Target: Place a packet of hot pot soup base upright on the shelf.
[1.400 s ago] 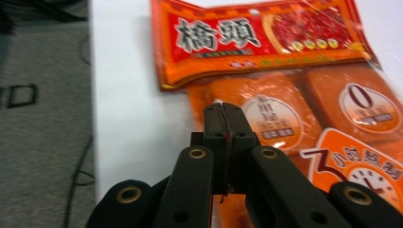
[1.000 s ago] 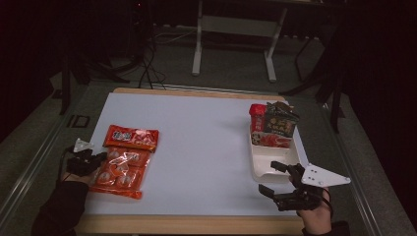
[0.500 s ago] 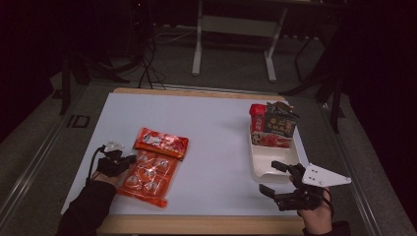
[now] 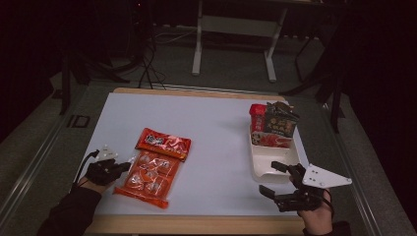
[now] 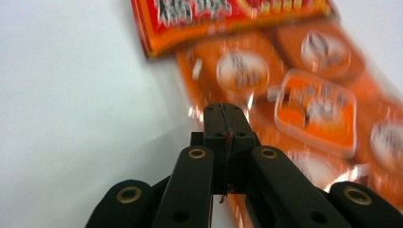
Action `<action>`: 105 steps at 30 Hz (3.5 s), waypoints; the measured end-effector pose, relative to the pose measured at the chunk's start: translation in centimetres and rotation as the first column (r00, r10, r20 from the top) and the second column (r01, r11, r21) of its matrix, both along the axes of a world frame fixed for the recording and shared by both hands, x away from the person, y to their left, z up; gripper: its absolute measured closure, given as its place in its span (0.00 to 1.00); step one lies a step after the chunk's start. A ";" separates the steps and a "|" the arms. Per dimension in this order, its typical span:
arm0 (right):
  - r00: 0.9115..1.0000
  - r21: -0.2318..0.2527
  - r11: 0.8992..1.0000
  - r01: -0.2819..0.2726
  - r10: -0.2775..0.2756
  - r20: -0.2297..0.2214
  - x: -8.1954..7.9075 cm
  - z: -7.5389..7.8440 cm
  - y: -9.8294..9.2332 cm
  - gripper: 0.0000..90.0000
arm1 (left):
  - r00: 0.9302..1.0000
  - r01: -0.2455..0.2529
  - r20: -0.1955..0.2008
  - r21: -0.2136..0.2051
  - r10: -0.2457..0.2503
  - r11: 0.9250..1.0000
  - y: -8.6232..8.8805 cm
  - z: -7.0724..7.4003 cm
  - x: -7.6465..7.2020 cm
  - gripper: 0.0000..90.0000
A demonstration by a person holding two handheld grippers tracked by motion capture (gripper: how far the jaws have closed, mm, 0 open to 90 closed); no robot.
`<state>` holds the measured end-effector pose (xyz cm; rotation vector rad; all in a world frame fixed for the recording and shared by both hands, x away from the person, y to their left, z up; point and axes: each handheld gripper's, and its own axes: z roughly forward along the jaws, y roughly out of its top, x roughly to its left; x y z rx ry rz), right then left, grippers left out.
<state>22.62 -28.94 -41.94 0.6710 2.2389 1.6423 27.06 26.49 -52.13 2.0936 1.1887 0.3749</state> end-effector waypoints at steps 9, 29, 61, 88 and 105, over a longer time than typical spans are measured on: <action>1.000 -0.002 1.000 -0.006 0.006 -0.006 0.1 -0.1 0.3 0.16 | 0.999 0.016 -0.042 0.000 -0.016 1.000 -0.2 -1.2 -0.5 1.00; 1.000 -0.003 1.000 -0.007 0.007 -0.012 0.2 -0.2 0.2 0.16 | 0.982 0.180 -0.046 -0.059 -0.183 0.982 -8.8 -1.3 0.9 1.00; 1.000 0.003 1.000 0.003 -0.003 -0.009 0.3 -0.2 -0.2 0.16 | 0.988 0.155 -0.008 -0.039 -0.155 0.987 -12.7 -1.2 4.0 1.00; 0.999 0.047 0.998 0.032 -0.034 0.029 0.3 -0.1 -0.6 0.17 | 0.980 0.195 0.069 -0.129 -0.188 0.972 -13.3 0.8 4.6 0.91; 0.996 0.022 0.997 0.069 -0.070 0.061 0.2 -0.6 0.1 0.13 | 0.995 0.086 0.073 -0.180 -0.074 0.980 -11.4 -0.4 8.8 0.56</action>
